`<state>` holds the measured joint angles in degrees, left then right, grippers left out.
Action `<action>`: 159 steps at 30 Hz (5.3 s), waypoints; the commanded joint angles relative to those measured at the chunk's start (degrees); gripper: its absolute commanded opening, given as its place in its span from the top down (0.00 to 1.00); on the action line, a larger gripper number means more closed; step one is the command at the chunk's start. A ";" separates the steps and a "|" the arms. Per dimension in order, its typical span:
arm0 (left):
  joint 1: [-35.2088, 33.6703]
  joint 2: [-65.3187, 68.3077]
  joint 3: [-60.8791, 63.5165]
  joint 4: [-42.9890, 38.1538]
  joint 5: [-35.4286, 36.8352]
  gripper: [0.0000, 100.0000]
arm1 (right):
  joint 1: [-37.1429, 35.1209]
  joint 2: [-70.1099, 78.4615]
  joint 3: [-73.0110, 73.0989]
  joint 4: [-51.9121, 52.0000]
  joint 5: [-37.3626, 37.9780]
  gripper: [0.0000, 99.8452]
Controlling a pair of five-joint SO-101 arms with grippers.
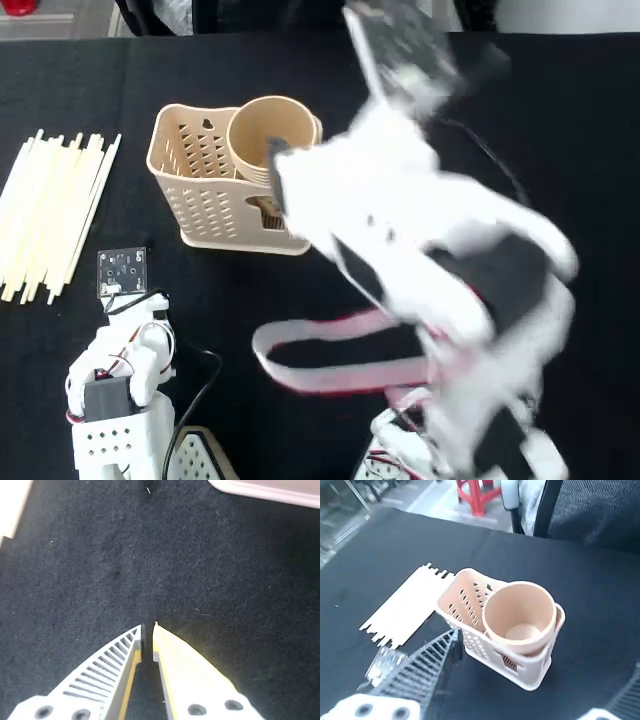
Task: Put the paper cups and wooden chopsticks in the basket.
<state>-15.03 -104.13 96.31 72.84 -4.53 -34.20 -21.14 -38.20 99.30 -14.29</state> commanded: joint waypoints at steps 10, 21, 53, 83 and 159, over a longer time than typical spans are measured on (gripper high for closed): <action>0.04 -0.09 1.10 0.00 -0.09 0.95 | 4.13 -39.16 31.87 -1.76 6.15 0.91; 0.04 -0.09 1.10 0.00 -0.09 0.95 | 18.20 -71.52 79.25 -21.01 7.56 0.99; -5.49 -0.09 -4.97 0.44 -0.44 0.94 | 28.84 -81.80 134.99 -52.57 16.09 0.99; -22.20 98.99 -98.33 3.52 -22.33 0.81 | 25.05 -81.80 134.99 -48.53 16.53 0.99; -16.04 155.16 -191.60 27.87 -6.33 0.97 | 25.05 -81.45 134.99 -48.53 16.53 0.98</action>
<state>-31.03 57.71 -92.79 100.53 -13.93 -8.62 -102.29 96.84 50.59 1.71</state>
